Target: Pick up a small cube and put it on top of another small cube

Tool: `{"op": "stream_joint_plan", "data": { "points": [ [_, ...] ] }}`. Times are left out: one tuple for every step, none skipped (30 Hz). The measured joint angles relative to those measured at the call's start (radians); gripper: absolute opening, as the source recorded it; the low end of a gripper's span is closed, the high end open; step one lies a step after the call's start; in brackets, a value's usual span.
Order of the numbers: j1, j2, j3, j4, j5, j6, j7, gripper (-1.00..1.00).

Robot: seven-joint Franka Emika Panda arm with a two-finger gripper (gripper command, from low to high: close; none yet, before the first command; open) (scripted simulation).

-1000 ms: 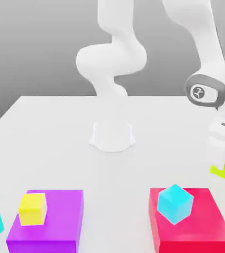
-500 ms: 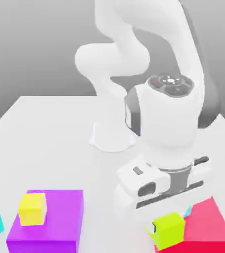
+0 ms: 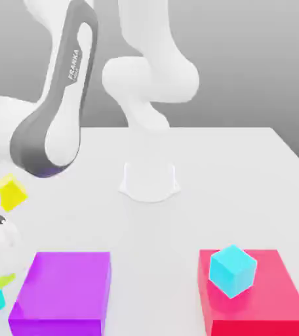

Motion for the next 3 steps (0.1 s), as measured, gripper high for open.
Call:
{"op": "stream_joint_plan", "data": {
  "points": [
    [0.0, 0.0, 0.0, 0.0, 0.0, 0.0, 0.0, 1.0],
    [0.0, 0.0, 0.0, 0.0, 0.0, 0.0, 0.0, 1.0],
    [0.0, 0.0, 0.0, 0.0, 0.0, 0.0, 0.0, 1.0]
  ]
}}
